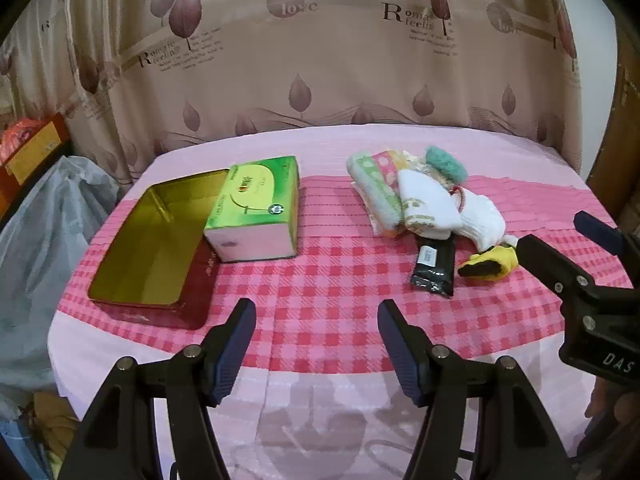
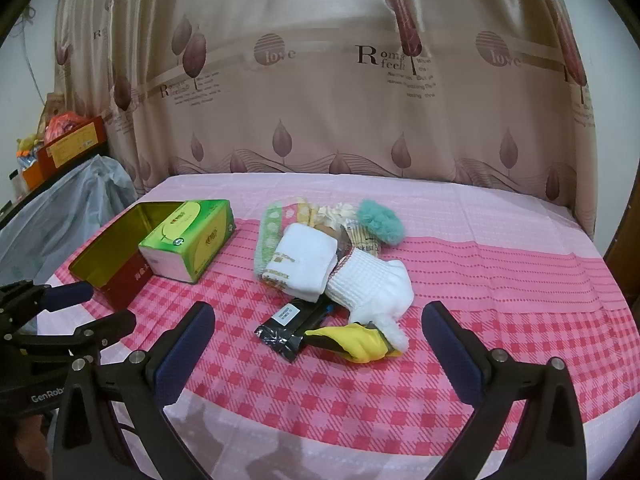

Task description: Organize soft objects

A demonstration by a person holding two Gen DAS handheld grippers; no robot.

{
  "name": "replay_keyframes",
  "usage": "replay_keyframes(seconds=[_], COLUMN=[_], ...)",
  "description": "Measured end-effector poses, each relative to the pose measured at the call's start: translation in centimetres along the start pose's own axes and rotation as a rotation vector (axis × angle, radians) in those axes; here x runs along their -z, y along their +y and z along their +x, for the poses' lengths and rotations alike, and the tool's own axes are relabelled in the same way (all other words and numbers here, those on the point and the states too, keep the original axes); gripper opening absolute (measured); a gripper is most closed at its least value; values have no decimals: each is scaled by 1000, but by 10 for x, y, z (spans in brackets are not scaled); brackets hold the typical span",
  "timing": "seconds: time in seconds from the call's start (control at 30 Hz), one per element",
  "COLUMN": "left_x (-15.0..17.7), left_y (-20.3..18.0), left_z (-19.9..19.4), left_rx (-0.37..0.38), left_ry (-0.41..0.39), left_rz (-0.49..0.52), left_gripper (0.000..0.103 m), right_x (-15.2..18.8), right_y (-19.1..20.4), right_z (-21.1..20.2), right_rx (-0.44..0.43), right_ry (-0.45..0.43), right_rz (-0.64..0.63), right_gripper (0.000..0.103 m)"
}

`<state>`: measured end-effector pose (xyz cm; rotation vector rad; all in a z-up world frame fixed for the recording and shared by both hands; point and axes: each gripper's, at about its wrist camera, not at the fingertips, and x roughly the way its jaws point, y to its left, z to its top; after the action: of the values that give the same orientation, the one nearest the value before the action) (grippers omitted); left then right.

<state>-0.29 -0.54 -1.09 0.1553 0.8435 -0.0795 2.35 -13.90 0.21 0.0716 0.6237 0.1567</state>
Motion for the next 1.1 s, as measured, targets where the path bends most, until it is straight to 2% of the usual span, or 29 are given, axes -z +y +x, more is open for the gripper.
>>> replay_keyframes(seconds=[0.27, 1.1], left_x=[1, 3], left_y=[6, 15], left_z=[3, 6], left_rx=[-36, -63], left_ry=[5, 12], left_rz=[-15, -56], left_gripper=[65, 65], right_x=[3, 4], right_y=[-1, 2], right_z=[-2, -3], right_rx=[-2, -5], right_ry=[-1, 0], right_rz=[-8, -20], right_gripper=[102, 102])
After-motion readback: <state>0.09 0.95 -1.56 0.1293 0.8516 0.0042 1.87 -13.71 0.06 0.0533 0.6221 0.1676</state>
